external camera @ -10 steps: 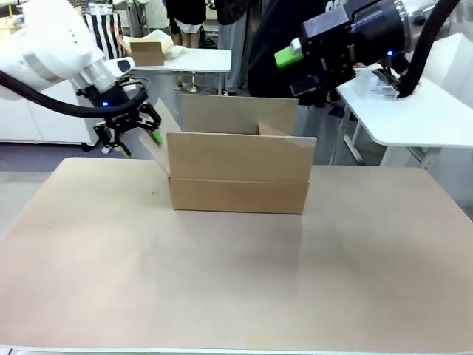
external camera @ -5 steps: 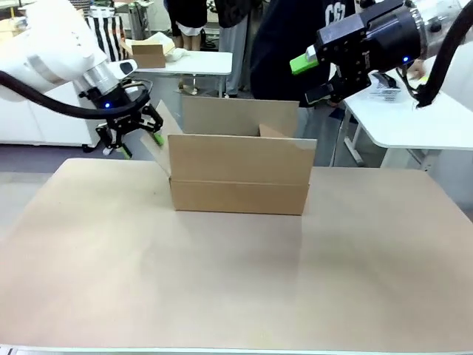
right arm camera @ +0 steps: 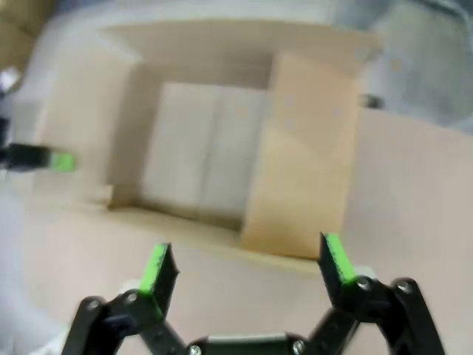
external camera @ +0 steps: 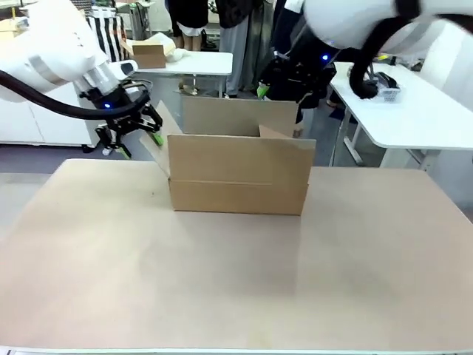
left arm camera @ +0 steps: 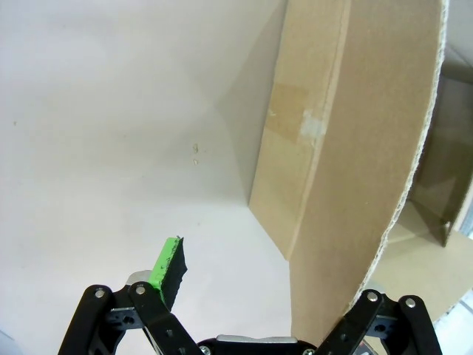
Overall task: Pack the gift set into the box.
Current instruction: Place both hands on the side flaps of the Package Box and spread them outward.
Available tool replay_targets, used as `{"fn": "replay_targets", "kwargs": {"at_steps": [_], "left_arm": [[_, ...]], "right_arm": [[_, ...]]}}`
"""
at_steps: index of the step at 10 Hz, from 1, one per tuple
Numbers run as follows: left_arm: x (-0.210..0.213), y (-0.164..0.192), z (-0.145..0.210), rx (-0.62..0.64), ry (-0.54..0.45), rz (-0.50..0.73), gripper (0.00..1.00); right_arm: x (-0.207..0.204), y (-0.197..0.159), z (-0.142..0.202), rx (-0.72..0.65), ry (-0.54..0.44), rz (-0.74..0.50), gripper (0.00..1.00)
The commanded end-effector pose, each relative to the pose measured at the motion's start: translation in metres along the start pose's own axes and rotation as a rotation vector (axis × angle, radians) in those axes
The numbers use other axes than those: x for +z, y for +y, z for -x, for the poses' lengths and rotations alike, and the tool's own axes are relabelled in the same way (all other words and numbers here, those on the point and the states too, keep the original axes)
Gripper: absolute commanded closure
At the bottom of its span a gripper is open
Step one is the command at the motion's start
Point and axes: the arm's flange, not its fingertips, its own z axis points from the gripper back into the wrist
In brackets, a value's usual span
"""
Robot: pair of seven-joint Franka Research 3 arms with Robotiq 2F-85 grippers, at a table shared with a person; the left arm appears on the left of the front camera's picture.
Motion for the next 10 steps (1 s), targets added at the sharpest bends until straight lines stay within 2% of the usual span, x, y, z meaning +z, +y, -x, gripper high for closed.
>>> {"fn": "replay_targets", "kwargs": {"at_steps": [1, 2, 3, 4, 5, 6, 7, 10], "left_arm": [[0.002, -0.001, 0.000, 0.011, -0.002, -0.014, 0.00], [0.002, -0.001, 0.000, 0.011, -0.002, -0.014, 0.00], [0.002, -0.001, 0.000, 0.011, -0.002, -0.014, 0.00], [0.002, -0.001, 0.000, 0.011, -0.002, -0.014, 0.00], [0.002, -0.001, 0.000, 0.011, -0.002, -0.014, 0.00], [0.002, -0.001, 0.000, 0.011, -0.002, -0.014, 0.00], [0.002, -0.001, 0.000, 0.011, -0.002, -0.014, 0.00], [0.002, -0.001, 0.000, 0.011, -0.002, -0.014, 0.00]], "right_arm": [[-0.039, 0.033, -0.033, -0.007, 0.113, 0.134, 0.00], [-0.038, 0.028, -0.027, 0.011, 0.104, 0.023, 0.00], [-0.023, -0.004, -0.004, -0.009, 0.026, 0.101, 0.00], [-0.023, -0.004, -0.004, -0.009, 0.026, 0.101, 0.00], [-0.049, 0.003, -0.008, 0.007, 0.072, 0.100, 0.00], [-0.074, 0.029, -0.029, 0.025, 0.084, 0.205, 0.00], [-0.096, 0.052, -0.049, 0.033, 0.086, 0.214, 0.00], [-0.128, 0.078, -0.067, -0.025, 0.190, 0.305, 0.00]]}}
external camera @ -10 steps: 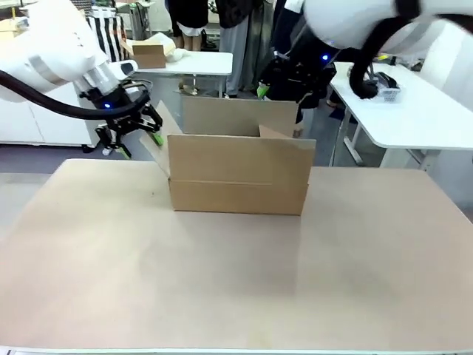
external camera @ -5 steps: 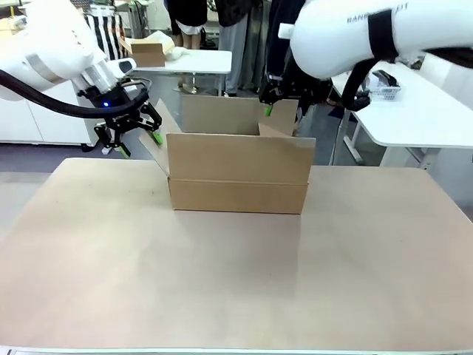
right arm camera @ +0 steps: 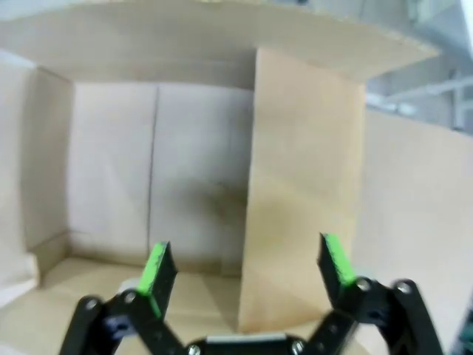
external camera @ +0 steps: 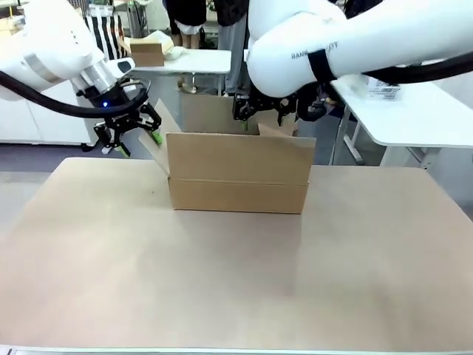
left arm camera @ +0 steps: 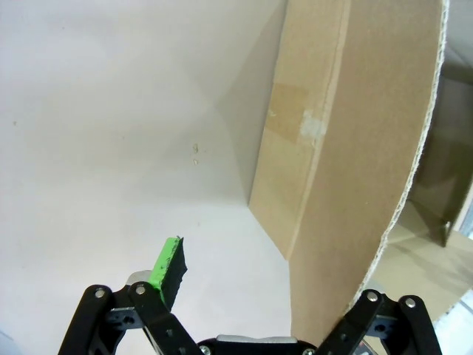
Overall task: Pack the gift set into the box.
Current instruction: Place both hands on the side flaps of the Package Box and spread them outward.
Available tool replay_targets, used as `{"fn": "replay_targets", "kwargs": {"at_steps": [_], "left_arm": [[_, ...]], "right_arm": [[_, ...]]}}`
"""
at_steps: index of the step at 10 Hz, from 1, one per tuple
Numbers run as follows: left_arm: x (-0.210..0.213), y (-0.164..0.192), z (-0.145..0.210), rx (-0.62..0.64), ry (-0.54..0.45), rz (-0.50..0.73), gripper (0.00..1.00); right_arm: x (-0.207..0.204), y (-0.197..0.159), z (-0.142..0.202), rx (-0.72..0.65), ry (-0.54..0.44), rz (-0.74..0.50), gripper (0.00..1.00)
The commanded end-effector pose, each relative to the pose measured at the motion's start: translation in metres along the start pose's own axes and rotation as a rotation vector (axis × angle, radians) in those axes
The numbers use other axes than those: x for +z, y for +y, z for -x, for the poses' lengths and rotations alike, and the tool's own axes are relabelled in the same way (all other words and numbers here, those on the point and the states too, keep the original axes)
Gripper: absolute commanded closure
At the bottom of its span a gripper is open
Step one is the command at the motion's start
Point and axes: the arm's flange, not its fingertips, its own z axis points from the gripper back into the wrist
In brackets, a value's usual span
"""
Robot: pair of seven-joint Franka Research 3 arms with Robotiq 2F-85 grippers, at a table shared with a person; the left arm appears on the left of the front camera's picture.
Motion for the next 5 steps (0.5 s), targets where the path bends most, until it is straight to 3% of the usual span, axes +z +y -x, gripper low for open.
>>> {"fn": "replay_targets", "kwargs": {"at_steps": [1, 5], "left_arm": [[0.002, -0.001, 0.000, 0.011, -0.002, -0.014, 0.00], [0.002, -0.001, 0.000, 0.011, -0.002, -0.014, 0.00]], "right_arm": [[-0.006, 0.027, -0.031, -0.053, 0.098, 0.077, 0.00], [-0.037, 0.031, -0.041, -0.080, 0.159, 0.179, 0.00]]}}
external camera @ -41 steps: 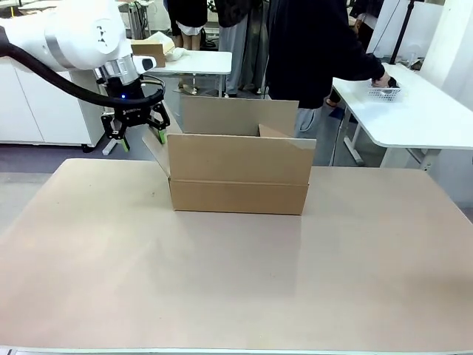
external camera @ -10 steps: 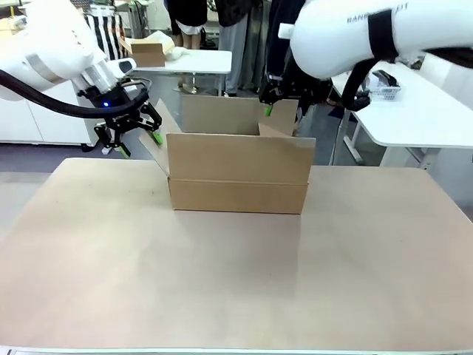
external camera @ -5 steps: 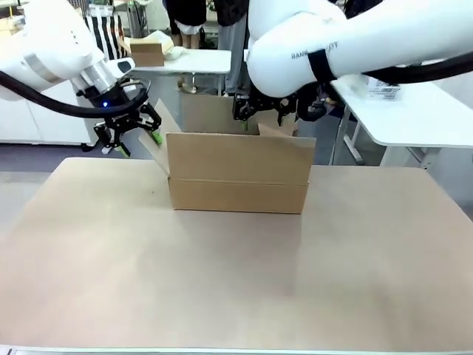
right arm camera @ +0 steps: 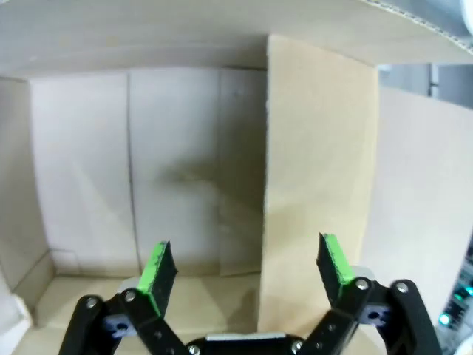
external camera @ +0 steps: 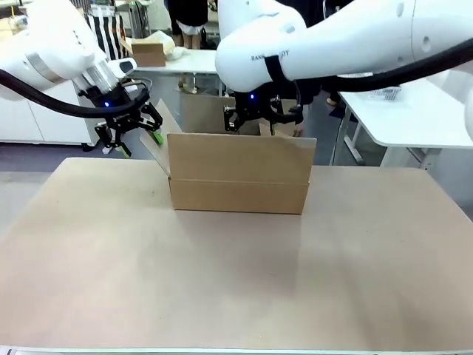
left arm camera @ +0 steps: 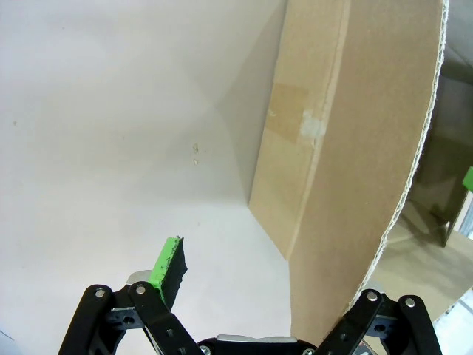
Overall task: Pack the gift set into the box.
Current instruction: Place both hands on the side flaps of the Package Box and spread them outward.
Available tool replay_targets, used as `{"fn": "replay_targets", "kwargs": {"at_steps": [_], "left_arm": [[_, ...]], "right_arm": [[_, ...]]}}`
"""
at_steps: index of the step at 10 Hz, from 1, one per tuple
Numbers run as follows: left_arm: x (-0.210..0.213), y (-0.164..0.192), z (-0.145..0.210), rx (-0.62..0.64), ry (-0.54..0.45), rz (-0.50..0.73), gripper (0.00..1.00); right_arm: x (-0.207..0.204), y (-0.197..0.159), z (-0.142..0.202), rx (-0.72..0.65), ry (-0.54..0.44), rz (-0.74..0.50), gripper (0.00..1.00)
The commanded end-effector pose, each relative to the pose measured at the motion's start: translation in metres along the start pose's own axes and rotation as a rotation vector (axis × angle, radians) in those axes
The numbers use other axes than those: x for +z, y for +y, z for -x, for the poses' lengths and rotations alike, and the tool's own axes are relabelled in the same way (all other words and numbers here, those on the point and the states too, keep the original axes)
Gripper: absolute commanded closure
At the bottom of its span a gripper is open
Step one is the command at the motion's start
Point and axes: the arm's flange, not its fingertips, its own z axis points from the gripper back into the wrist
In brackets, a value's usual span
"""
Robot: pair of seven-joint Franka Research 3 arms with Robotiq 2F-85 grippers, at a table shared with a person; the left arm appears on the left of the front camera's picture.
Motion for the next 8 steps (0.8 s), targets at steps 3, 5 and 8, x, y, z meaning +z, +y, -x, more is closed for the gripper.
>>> {"fn": "replay_targets", "kwargs": {"at_steps": [3, 5, 8], "left_arm": [[0.002, -0.001, 0.000, 0.011, -0.002, -0.014, 0.00], [0.002, -0.001, 0.000, 0.011, -0.002, -0.014, 0.00], [0.002, -0.001, 0.000, 0.011, -0.002, -0.014, 0.00]], "right_arm": [[-0.012, 0.003, -0.014, -0.074, -0.002, 0.122, 0.00], [-0.030, 0.002, -0.021, -0.092, -0.010, 0.166, 0.00], [-0.046, 0.001, -0.026, -0.121, -0.019, 0.233, 0.00]]}}
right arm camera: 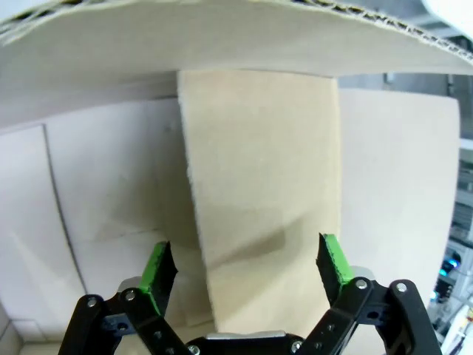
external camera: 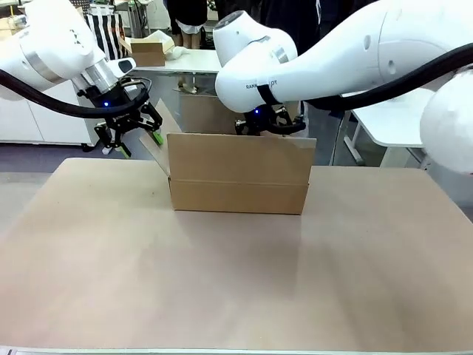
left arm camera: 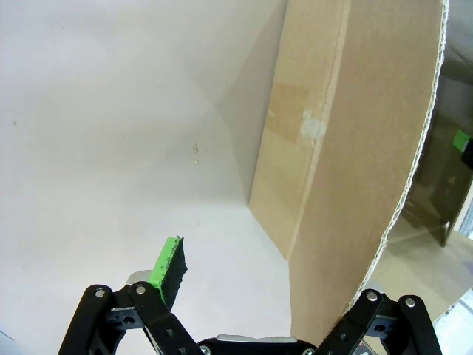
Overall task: Pack the gift set into the box.
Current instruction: Place both hands on the side flaps of the Package Box and spread them outward.
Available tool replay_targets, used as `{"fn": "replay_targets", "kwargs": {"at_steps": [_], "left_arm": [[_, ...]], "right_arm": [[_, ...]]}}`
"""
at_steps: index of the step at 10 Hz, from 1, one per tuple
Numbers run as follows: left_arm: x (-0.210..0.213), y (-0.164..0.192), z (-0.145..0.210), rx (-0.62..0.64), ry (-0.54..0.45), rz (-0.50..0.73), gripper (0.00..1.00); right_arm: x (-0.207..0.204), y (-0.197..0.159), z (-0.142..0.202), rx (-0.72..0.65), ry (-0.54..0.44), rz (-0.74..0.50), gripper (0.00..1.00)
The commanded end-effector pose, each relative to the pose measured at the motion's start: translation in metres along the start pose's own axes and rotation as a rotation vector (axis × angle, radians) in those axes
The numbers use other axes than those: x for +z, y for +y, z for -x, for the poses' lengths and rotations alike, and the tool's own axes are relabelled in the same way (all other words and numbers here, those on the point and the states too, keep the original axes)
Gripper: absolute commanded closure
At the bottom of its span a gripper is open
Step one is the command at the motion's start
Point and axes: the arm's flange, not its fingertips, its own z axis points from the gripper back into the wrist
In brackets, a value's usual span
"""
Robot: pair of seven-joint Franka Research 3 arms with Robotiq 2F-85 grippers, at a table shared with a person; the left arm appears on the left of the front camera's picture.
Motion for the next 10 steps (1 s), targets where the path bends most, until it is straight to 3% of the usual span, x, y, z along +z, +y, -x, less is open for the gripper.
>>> {"fn": "replay_targets", "kwargs": {"at_steps": [1, 6, 10], "left_arm": [[0.002, -0.001, 0.000, 0.011, -0.002, -0.015, 0.00], [0.002, -0.001, 0.000, 0.011, -0.002, -0.015, 0.00], [0.002, -0.001, 0.000, 0.011, -0.002, -0.015, 0.00]], "right_arm": [[0.005, 0.008, -0.009, -0.043, -0.009, 0.069, 0.00], [-0.017, 0.008, -0.011, -0.056, 0.012, 0.118, 0.00], [-0.019, -0.024, -0.002, -0.057, 0.023, 0.131, 0.00]]}}
